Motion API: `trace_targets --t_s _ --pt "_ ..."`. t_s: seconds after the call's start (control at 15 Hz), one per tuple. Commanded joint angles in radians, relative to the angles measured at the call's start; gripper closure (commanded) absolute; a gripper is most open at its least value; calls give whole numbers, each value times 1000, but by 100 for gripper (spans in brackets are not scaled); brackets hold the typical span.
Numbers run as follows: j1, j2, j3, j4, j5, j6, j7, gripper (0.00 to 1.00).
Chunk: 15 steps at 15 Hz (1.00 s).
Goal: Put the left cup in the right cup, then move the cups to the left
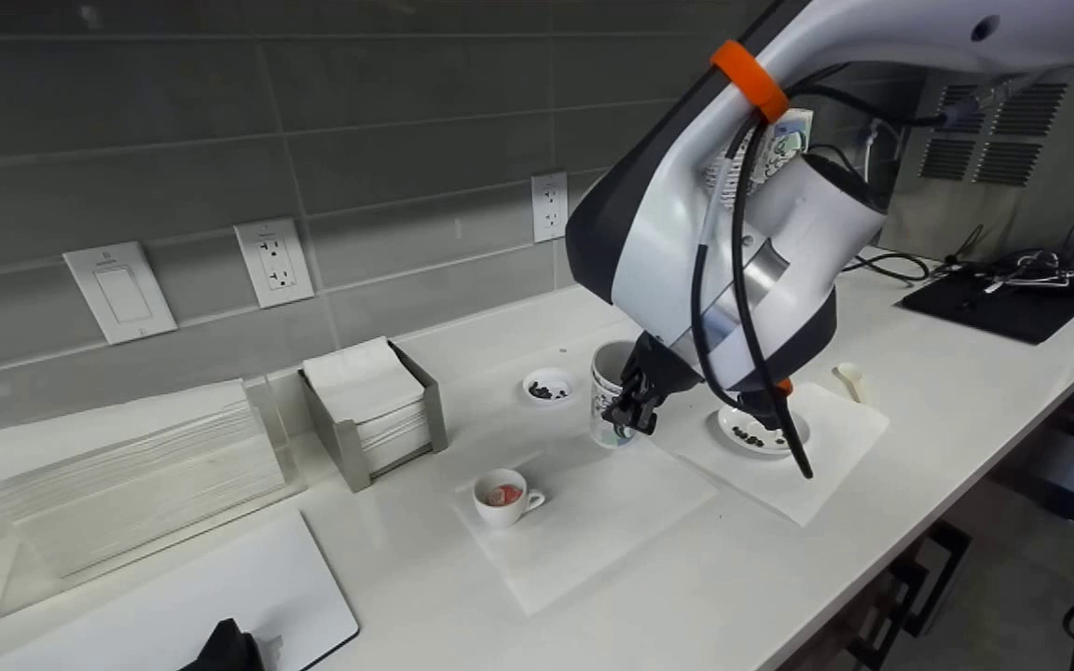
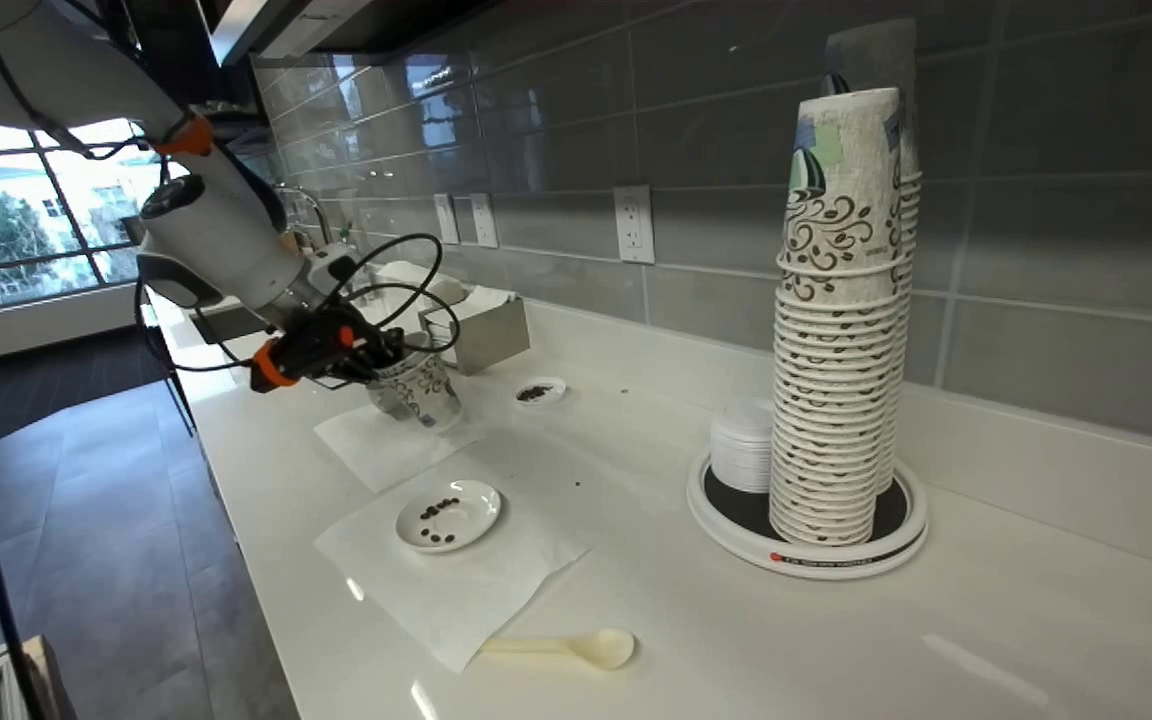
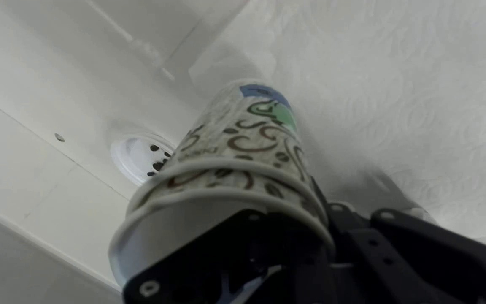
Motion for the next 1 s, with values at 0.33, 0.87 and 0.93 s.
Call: trace_targets --t_s 0.33,0.87,0.93 --pt "-151 124 198 328 400 153 -468 99" --pt "-178 321 285 690 464 429 -645 99" --pt "-175 347 288 723 460 452 -651 99"
